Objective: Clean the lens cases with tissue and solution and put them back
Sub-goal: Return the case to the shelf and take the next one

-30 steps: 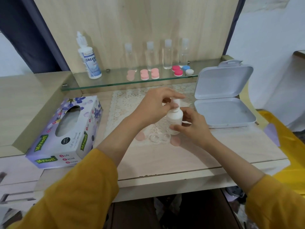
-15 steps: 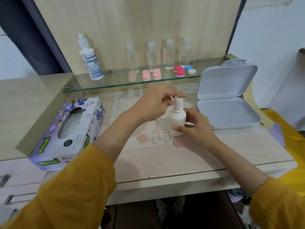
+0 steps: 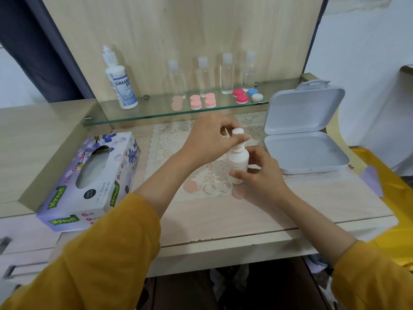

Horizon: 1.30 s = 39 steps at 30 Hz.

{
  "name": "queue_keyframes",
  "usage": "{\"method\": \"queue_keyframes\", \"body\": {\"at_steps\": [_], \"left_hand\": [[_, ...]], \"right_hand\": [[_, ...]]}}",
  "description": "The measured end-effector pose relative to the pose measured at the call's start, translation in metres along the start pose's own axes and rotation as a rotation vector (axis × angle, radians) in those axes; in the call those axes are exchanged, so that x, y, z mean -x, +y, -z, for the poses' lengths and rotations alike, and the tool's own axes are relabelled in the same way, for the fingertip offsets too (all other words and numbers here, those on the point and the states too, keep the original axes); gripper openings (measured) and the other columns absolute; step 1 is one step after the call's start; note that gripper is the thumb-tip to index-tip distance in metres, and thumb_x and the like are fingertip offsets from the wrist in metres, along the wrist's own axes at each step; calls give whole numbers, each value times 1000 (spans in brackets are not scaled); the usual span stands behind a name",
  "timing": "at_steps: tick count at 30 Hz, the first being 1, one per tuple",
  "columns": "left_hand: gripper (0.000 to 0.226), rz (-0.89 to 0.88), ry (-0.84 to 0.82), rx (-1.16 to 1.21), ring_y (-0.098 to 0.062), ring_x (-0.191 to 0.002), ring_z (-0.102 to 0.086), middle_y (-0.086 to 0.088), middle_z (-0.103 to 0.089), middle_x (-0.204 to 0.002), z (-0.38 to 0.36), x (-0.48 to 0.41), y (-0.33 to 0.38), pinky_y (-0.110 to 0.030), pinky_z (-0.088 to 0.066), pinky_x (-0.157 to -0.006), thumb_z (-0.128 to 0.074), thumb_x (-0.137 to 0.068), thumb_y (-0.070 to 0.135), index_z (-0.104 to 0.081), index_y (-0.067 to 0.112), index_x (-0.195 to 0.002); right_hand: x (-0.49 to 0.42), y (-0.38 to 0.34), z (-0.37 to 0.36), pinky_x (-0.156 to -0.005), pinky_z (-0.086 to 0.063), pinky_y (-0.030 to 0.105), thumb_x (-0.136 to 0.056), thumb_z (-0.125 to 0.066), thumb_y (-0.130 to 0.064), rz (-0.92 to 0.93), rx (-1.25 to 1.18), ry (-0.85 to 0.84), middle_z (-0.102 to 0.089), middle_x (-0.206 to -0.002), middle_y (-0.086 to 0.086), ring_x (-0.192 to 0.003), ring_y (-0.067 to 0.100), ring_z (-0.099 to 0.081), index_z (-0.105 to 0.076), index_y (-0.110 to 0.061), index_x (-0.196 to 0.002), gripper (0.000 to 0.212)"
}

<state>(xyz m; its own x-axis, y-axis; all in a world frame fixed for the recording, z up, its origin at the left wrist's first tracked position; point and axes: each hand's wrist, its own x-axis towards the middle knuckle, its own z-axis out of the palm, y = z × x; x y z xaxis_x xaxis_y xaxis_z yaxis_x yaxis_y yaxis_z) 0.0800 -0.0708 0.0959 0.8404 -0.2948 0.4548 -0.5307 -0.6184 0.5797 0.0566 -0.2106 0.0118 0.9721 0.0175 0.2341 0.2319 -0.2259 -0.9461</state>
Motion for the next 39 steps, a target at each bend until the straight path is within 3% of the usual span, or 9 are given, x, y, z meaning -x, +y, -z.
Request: {"method": "queue_keyframes", "body": {"at_steps": [3, 6, 12, 17, 20, 23, 27, 33, 39], "left_hand": [[20, 78, 133, 102, -4, -59, -50, 0, -65, -68, 3, 1, 3, -16, -40, -57, -73, -75, 34, -67, 16, -73], [15, 169, 186, 167, -2, -62, -51, 2, -65, -73, 12, 5, 0, -13, -41, -60, -72, -76, 31, -68, 16, -78], [24, 379, 175, 106, 2, -67, -54, 8, -62, -84, 18, 57, -43, -3, -42, -64, -73, -76, 13, -68, 16, -100], [17, 537, 196, 27, -1, -72, -55, 6, -64, -85, 20, 99, -90, -7, -45, -68, -72, -76, 10, -65, 18, -88], [20, 519, 215, -27, -3, -77, -56, -1, -65, -99, 22, 105, -98, -9, -44, -75, -71, -78, 11, -67, 13, -97], [31, 272, 336, -193, -15, -95, -56, -5, -63, -104, 18, 107, -91, -19, -42, -87, -67, -80, 29, -65, 9, -103], [34, 52, 280, -147, -8, -92, -52, 2, -62, -92, 4, 105, -72, -9, -36, -86, -61, -79, 40, -68, 10, -93], [47, 157, -54, -132, -13, -106, -47, 3, -61, -109, -18, 101, -68, -10, -27, -90, -75, -72, 37, -64, 16, -113], [32, 209, 18, -128, -12, -90, -49, 7, -63, -94, -25, 103, -70, -30, -39, -85, -77, -69, 39, -72, 24, -97]], "right_hand": [[3, 2, -2, -75, -55, 33, -65, -79, -8, -26, -45, 30, -64, -95, -5, -90, 14, -62, -57, -14, -100, 42], [4, 3, -2, -78, -54, 36, -65, -79, -8, -30, -49, 38, -64, -97, -5, -92, 15, -62, -57, -17, -99, 42], [6, 7, -1, -71, -51, 18, -69, -77, -7, -35, -115, 36, -63, -102, -3, -91, 10, -61, -53, -20, -100, 42], [5, 7, -1, -68, -49, 13, -70, -76, -7, -36, -128, 20, -62, -104, -4, -87, 1, -60, -52, -18, -103, 42], [6, 6, 0, -72, -50, 18, -70, -76, -6, -39, -120, 7, -63, -104, -4, -87, 3, -61, -53, -15, -105, 43], [3, 1, 4, -78, -50, 27, -69, -77, -7, -30, -44, -2, -62, -99, -10, -89, 8, -60, -56, -15, -105, 42], [-3, -8, 16, -84, -43, 23, -68, -79, -11, 65, 187, -61, -61, -99, -9, -91, 13, -57, -57, -20, -104, 44], [-8, -14, 26, -72, -31, 7, -67, -78, -9, 193, 543, -195, -58, -101, -8, -92, 10, -46, -62, -17, -113, 50], [-13, -8, 31, -77, -25, 7, -64, -77, -1, 395, 756, -269, -62, -107, 4, -93, 19, -41, -62, -10, -115, 54]]}}
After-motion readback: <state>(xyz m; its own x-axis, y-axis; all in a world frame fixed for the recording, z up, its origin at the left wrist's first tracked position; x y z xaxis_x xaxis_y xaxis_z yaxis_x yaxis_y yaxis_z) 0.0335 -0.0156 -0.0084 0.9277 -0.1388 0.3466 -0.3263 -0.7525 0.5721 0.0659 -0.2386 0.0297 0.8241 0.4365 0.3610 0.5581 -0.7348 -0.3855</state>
